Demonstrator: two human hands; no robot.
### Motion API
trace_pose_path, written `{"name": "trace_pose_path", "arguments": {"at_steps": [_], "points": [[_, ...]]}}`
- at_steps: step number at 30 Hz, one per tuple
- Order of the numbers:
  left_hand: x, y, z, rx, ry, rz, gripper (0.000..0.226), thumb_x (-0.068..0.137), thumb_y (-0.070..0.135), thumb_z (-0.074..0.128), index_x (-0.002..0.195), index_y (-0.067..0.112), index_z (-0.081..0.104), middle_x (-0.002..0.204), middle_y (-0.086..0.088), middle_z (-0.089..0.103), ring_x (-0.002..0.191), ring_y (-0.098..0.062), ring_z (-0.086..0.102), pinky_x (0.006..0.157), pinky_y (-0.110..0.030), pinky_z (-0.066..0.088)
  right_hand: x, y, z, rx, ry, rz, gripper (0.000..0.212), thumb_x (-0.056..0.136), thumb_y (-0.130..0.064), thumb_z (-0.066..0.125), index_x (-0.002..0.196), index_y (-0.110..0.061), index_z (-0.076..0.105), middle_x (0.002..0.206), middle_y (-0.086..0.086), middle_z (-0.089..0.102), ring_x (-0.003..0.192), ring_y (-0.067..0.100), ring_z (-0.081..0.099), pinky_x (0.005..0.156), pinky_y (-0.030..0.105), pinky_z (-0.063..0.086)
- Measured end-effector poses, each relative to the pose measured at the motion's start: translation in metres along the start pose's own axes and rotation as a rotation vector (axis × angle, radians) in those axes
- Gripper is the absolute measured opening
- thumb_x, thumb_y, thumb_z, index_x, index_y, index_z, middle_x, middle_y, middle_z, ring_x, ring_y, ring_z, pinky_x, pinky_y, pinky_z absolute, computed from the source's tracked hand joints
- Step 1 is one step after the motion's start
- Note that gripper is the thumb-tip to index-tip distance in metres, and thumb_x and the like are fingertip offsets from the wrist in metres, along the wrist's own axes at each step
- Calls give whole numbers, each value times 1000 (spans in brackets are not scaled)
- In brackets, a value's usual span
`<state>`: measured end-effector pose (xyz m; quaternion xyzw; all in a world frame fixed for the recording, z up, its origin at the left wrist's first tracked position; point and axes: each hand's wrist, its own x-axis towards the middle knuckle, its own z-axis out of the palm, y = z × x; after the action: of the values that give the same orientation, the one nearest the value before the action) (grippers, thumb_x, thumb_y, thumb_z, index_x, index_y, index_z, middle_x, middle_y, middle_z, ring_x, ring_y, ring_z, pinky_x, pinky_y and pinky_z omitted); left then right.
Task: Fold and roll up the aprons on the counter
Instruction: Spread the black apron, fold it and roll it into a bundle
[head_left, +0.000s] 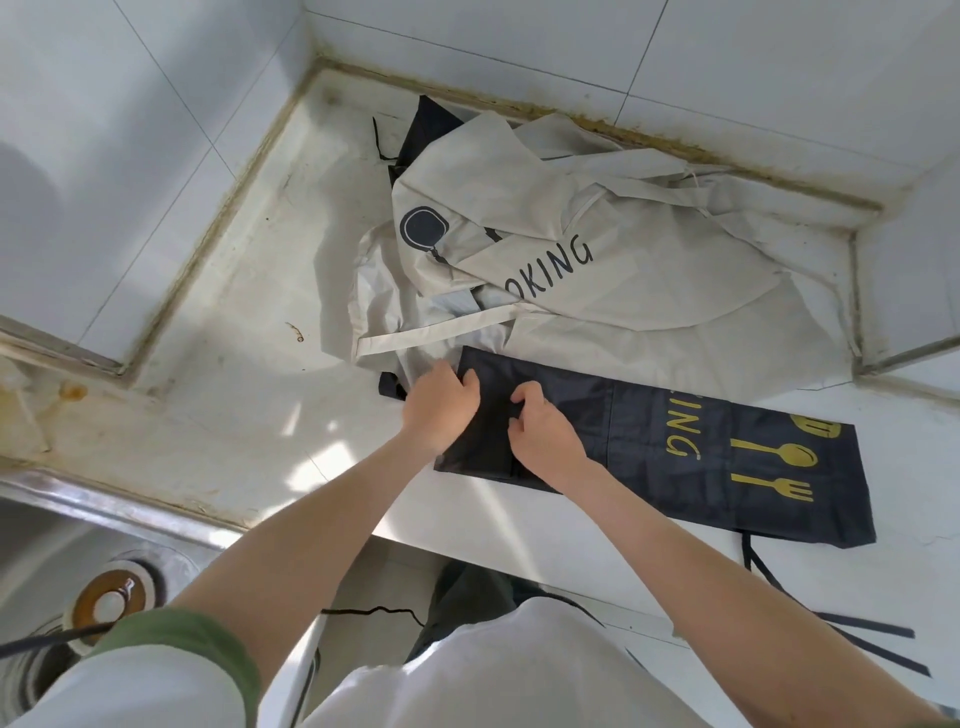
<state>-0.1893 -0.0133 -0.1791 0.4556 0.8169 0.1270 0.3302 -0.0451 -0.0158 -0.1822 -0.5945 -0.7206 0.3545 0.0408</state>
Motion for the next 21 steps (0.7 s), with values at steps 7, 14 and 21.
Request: {"name": "trace_pose_path", "arguments": {"at_steps": [7, 14, 21], "points": [[-6, 22, -19, -612, -484, 21, 42, 101, 34, 37, 82, 9, 66, 82, -2, 68, 82, -14, 62, 76, -21, 43, 4, -1, -10, 538, -31, 245, 22, 95, -10, 44, 114, -14, 55, 91, -1, 60, 83, 17, 58, 75, 30, 52], [-9, 23, 5, 40, -230, 237, 28, 100, 25, 39, 122, 14, 53, 120, -7, 60, 117, -27, 52, 99, -38, 37, -6, 6, -25, 1026, -88, 372, 37, 102, -35, 39, 117, -10, 61, 109, 12, 65, 104, 24, 61, 93, 32, 48], [-35, 27, 34, 170, -126, 381, 68, 95, 52, 15, 149, 11, 24, 154, -5, 24, 144, -20, 16, 117, -37, 6, -10, 1, -34, 1096, -204, 338, 29, 93, -45, 53, 117, -31, 61, 122, -6, 63, 118, 13, 54, 105, 35, 39]]}}
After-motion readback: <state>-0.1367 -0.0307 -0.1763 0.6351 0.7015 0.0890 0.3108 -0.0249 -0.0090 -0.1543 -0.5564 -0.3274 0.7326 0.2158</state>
